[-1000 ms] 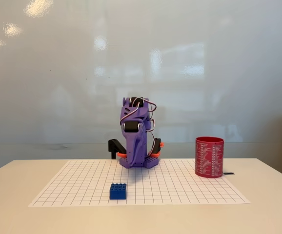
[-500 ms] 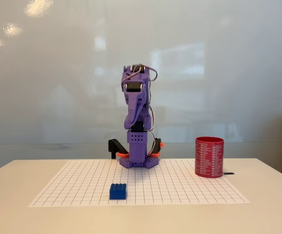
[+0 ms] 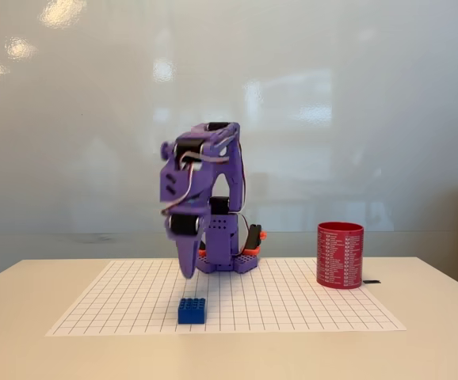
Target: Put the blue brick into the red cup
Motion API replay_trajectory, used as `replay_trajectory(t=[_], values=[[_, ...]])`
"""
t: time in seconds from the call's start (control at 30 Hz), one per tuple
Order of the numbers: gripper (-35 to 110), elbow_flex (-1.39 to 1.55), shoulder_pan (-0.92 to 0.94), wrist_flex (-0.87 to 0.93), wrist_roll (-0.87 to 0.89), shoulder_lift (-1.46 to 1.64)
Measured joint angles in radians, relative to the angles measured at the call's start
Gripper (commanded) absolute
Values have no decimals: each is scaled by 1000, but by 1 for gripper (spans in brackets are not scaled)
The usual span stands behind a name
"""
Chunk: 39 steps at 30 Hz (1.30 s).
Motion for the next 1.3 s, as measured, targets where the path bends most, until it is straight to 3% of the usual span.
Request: replay_trajectory(t=[0.27,0.3,0.4,0.47,0.9,1.3], values=[[4,-28,-48,9,84,-3],[8,-38,-63,12,100,2],[45,-60,-114,51,155,25],[53,-64,-127,97,187,29],[54,-49,-216,147,123,-14],[54,-261,-285,239,78,-199]])
